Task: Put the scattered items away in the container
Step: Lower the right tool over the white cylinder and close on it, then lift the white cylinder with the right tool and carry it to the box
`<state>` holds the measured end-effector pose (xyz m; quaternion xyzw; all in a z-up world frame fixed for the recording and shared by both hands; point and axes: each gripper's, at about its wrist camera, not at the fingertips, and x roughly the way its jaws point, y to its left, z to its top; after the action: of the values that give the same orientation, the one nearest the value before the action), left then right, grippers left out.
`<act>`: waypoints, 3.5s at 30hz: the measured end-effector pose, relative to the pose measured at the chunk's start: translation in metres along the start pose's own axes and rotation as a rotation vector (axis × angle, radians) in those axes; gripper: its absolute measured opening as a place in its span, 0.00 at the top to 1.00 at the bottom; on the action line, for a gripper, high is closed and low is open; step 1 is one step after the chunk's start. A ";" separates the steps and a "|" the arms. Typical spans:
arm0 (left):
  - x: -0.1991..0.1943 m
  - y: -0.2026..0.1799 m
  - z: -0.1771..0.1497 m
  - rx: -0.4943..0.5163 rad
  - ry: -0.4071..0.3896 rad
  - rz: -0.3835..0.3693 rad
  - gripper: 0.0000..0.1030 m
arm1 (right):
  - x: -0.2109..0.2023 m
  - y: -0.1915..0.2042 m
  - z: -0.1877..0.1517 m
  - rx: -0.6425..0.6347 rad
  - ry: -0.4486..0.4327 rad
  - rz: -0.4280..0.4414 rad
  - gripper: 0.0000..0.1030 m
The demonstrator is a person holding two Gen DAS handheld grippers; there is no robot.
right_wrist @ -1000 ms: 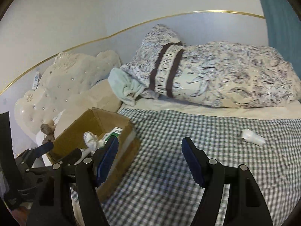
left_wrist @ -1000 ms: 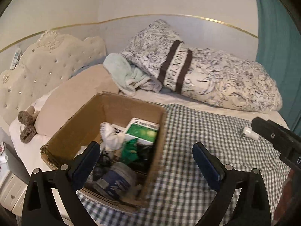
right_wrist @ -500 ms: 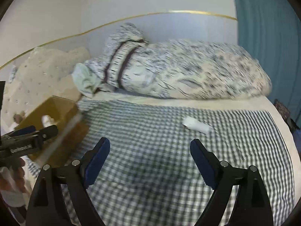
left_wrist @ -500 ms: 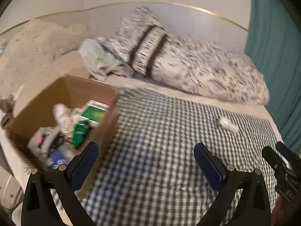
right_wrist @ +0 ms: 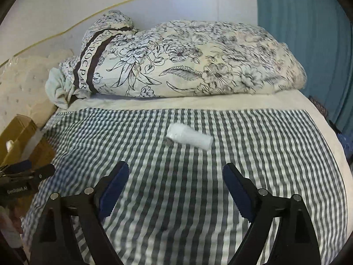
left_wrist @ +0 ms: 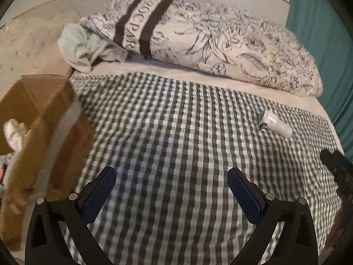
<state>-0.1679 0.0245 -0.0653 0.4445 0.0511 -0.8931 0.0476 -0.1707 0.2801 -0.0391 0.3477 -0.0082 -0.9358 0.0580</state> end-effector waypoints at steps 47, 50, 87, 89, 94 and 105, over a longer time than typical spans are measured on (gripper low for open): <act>0.089 -0.017 0.028 0.049 0.095 0.066 0.00 | 0.136 0.003 -0.009 -0.082 0.218 0.037 0.69; 0.081 -0.015 0.026 0.036 0.088 0.057 0.00 | 0.120 0.006 -0.017 -0.040 0.222 0.069 0.69; -0.036 0.069 -0.036 0.022 -0.010 0.098 0.00 | 0.094 0.087 -0.042 0.156 0.224 0.159 0.58; -0.034 0.072 -0.037 0.022 -0.008 0.109 0.00 | 0.095 0.091 -0.042 0.135 0.222 0.143 0.58; -0.035 0.072 -0.036 0.016 -0.012 0.094 0.00 | 0.072 0.090 -0.041 0.128 0.183 0.148 0.58; -0.083 0.068 -0.018 0.045 -0.122 0.065 0.00 | -0.038 0.109 -0.013 0.060 0.035 0.257 0.58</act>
<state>-0.0947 -0.0367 -0.0129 0.3916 0.0138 -0.9174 0.0694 -0.1224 0.1761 -0.0181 0.3615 -0.0798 -0.9138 0.1673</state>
